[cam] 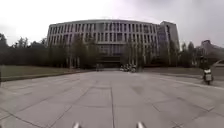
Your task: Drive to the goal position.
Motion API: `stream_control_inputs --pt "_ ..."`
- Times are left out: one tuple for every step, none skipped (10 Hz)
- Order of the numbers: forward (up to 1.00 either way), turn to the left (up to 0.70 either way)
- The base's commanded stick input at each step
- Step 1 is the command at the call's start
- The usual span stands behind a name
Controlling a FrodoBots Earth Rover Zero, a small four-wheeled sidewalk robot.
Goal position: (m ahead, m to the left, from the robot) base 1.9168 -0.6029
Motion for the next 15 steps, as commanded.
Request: stream_control_inputs --pt "0.5 0.0" --pt "0.5 0.0" --pt "0.5 0.0" --pt "0.5 0.0" --pt "0.5 0.0" --pt "0.5 0.0" --pt "0.5 0.0" --pt "0.5 0.0" --pt "0.5 0.0" --pt "0.5 0.0" --pt "0.5 0.0" --pt "0.5 0.0" --pt "0.5 0.0" --pt "0.5 0.0" --pt "0.5 0.0"
